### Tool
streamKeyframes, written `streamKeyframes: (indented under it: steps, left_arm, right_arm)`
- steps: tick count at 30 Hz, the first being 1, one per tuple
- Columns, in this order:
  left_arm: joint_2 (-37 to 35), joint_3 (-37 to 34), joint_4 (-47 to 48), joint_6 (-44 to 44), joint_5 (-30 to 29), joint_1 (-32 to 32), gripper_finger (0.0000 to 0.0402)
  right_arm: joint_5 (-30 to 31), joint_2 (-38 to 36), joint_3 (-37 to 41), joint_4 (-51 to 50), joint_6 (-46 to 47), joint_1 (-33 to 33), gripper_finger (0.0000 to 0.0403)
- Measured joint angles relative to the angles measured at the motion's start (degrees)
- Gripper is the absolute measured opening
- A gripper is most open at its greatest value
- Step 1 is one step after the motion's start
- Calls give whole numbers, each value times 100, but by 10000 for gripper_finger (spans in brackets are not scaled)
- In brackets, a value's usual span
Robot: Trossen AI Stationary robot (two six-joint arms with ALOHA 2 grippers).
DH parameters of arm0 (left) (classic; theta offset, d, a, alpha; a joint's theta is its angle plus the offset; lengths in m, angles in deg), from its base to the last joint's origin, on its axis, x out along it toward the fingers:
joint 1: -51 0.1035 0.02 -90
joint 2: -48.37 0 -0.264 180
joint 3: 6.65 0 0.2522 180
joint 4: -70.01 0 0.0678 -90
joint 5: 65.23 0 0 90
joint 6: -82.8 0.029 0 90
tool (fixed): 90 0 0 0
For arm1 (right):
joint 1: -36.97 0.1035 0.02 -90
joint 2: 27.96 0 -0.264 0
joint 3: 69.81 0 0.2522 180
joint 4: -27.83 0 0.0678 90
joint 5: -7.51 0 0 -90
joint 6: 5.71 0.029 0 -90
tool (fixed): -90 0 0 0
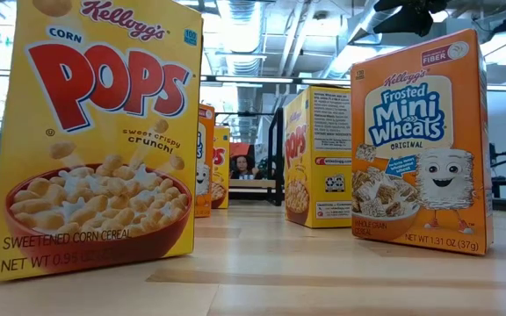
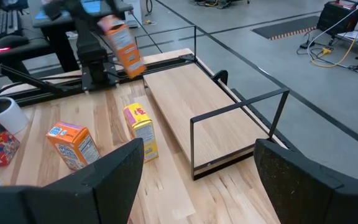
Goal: Stack cereal on shelf
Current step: Put the top left orange cereal box on the shelf
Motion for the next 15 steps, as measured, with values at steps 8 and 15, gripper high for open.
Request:
streamKeyframes:
  steps: [8,15]
  left_arm:
    - [0,0,-1013,2031,1370,2129,197]
    - [112,-302,-1864,3225,2565,3599,197]
  right_arm:
    - [1,0,0,-2,1,0,327]
    - [2,0,0,1,1,0,330]
